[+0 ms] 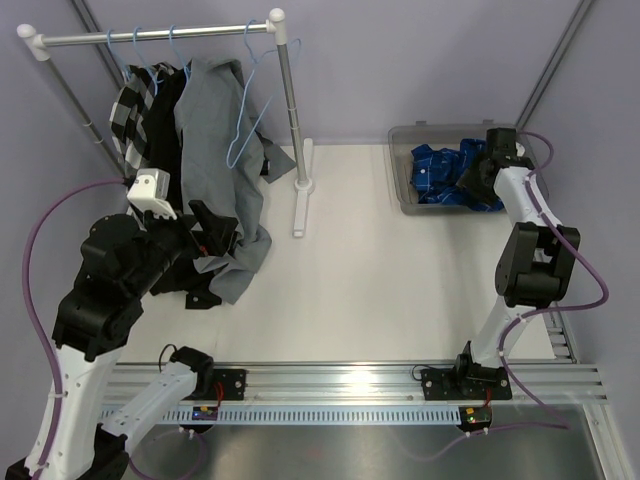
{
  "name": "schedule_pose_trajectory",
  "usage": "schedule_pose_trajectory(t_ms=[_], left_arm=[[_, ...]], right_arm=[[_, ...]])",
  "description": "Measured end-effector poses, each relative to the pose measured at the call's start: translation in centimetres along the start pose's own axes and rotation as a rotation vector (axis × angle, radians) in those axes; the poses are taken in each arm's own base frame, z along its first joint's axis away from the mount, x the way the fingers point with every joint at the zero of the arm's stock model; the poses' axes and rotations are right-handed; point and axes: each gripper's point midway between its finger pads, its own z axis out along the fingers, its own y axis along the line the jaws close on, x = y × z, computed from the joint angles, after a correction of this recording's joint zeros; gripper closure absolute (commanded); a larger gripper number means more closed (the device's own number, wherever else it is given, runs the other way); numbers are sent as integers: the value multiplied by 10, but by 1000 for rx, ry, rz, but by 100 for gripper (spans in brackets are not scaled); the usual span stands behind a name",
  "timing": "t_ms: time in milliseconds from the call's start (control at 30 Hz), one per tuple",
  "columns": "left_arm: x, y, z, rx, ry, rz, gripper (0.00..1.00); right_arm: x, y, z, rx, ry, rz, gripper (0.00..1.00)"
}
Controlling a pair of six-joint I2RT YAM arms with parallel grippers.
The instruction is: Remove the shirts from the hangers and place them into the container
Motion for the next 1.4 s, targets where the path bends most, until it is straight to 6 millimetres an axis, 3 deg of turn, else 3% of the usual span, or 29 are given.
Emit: schedule_pose_trajectory(t_ms=[467, 567, 767, 900, 1067, 1167, 1233, 1300, 1400], left_arm=[[2, 6, -2, -27, -7, 0, 1], [3, 8, -1, -40, -7, 0, 1], [4, 13, 0, -60, -8, -1, 1], [9, 15, 2, -72, 4, -1, 1], [8, 17, 3, -82, 0, -1, 1], [2, 18, 3, -96, -9, 0, 1], [-4, 19, 3, -106, -22, 0, 1], [-11, 19, 4, -119, -34, 0, 1], [-23, 17, 8, -128, -45, 1, 1]], right_arm=[[-45, 41, 57, -98, -46, -43, 33], [-42, 43, 81, -93, -14, -42, 31], [-16, 35, 122, -78, 111, -23, 29], [-17, 37, 124, -98, 150, -19, 25], [-33, 46, 106, -141, 129, -50, 20], [-49, 51, 77, -167, 91, -81, 14], [-68, 57, 44, -201, 37, -100, 9], [-92, 63, -3, -240, -45, -117, 5], [-127, 69, -96, -307, -212, -126, 1]])
